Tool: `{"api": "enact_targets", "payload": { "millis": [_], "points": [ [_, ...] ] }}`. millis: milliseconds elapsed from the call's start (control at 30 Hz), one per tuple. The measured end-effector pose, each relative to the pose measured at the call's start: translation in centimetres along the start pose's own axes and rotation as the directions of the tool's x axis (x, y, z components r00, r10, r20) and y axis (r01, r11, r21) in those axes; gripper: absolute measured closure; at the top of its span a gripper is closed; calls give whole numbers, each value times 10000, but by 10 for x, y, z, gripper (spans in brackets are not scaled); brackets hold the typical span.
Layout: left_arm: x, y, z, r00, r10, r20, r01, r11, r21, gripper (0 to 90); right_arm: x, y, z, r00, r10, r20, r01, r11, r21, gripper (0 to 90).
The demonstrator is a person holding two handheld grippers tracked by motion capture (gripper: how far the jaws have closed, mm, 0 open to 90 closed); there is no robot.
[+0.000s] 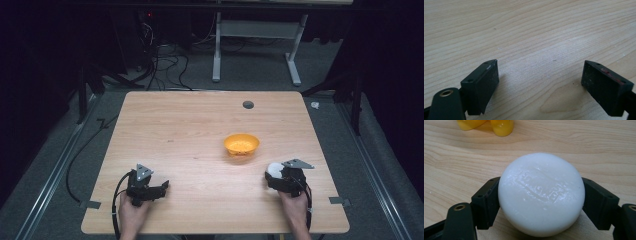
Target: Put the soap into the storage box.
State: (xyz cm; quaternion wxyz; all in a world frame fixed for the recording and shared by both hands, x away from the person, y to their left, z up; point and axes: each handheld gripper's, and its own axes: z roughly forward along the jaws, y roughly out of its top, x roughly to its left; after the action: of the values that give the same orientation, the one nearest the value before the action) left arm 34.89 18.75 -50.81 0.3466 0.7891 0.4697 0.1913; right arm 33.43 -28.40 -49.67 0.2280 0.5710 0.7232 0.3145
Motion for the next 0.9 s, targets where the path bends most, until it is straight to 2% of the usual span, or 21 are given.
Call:
{"api": "enact_targets", "payload": {
  "millis": [633, 900],
  "points": [
    [0, 0, 0, 10000, -1, 0, 1, 10000, 0, 149, -3, 0, -3, 9998, 171, -90, -172, 9998, -141, 247],
    [0, 0, 0, 10000, 1, 0, -1, 10000, 1, 149, -1, 6, -11, 9999, -18, -159, 14, 9996, -291, 247]
  ]
}}
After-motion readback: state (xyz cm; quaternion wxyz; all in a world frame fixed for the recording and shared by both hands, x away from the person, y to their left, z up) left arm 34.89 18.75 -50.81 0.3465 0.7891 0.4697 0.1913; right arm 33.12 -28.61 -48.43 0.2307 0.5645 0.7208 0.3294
